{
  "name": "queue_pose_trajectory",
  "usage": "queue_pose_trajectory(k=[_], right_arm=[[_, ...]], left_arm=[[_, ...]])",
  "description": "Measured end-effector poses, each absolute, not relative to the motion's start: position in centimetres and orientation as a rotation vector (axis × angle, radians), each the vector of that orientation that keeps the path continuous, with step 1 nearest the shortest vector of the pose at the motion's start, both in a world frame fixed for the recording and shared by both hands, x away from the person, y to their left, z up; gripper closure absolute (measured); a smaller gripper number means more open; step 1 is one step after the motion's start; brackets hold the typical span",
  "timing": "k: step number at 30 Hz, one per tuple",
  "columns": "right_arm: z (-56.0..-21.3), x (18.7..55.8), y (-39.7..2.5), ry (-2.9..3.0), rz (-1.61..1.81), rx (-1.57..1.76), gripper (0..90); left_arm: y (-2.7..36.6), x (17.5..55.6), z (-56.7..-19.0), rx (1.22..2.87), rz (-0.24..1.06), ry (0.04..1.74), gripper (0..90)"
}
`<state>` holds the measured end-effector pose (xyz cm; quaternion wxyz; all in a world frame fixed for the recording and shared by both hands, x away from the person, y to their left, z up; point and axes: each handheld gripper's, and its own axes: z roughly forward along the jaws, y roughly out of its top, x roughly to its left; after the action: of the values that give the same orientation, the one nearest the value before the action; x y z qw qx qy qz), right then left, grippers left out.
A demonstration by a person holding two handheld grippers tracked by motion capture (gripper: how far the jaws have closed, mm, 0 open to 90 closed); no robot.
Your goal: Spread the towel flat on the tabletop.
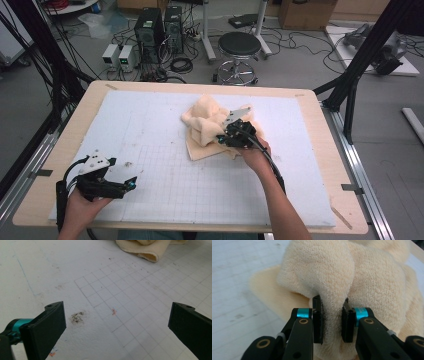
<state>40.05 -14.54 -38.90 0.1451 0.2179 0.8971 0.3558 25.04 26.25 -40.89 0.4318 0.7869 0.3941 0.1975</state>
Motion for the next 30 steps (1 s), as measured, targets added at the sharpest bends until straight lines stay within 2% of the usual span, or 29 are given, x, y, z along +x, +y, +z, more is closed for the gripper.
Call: queue_pose_trajectory(k=[6, 15, 18, 21, 22, 24, 26, 28, 29, 30], right_arm=[[-36.8, 38.3, -12.9, 2.6, 1.067, 0.547, 77.8], [-31.9, 34.2, -9.9, 2.603, 1.148, 0.351, 77.8], [-31.4, 33.8, -9.2, 2.606, 1.138, 0.318, 77.8], [-31.8, 34.7, -8.8, 2.606, 1.067, 0.324, 77.8], [-32.5, 36.3, -9.3, 2.601, 1.037, 0.393, 77.6], [-32.8, 37.3, -9.8, 2.585, 1.028, 0.449, 77.5], [-33.6, 40.2, -11.8, 2.513, 1.043, 0.625, 77.0], [-34.0, 41.1, -12.4, 2.492, 1.04, 0.685, 76.7], [-34.5, 42.0, -12.8, 2.485, 1.022, 0.724, 75.3], [-35.6, 43.3, -13.3, 2.503, 1.0, 0.793, 69.4]], left_arm=[[26.0, 24.8, -40.8, 1.962, 0.492, 0.97, 1.8], [25.5, 24.7, -40.5, 1.96, 0.492, 0.943, 1.8], [25.3, 24.7, -40.5, 1.969, 0.491, 0.93, 1.8], [25.1, 24.6, -40.4, 1.974, 0.492, 0.916, 1.8], [25.0, 24.5, -40.4, 1.969, 0.487, 0.921, 1.8], [24.8, 24.6, -40.4, 1.967, 0.476, 0.913, 1.8], [24.4, 24.8, -40.4, 1.976, 0.467, 0.898, 1.9], [23.7, 25.2, -40.4, 1.994, 0.454, 0.874, 2.7], [23.3, 25.4, -40.4, 2.002, 0.442, 0.858, 3.8], [22.8, 25.6, -40.3, 2.012, 0.437, 0.841, 6.2]])
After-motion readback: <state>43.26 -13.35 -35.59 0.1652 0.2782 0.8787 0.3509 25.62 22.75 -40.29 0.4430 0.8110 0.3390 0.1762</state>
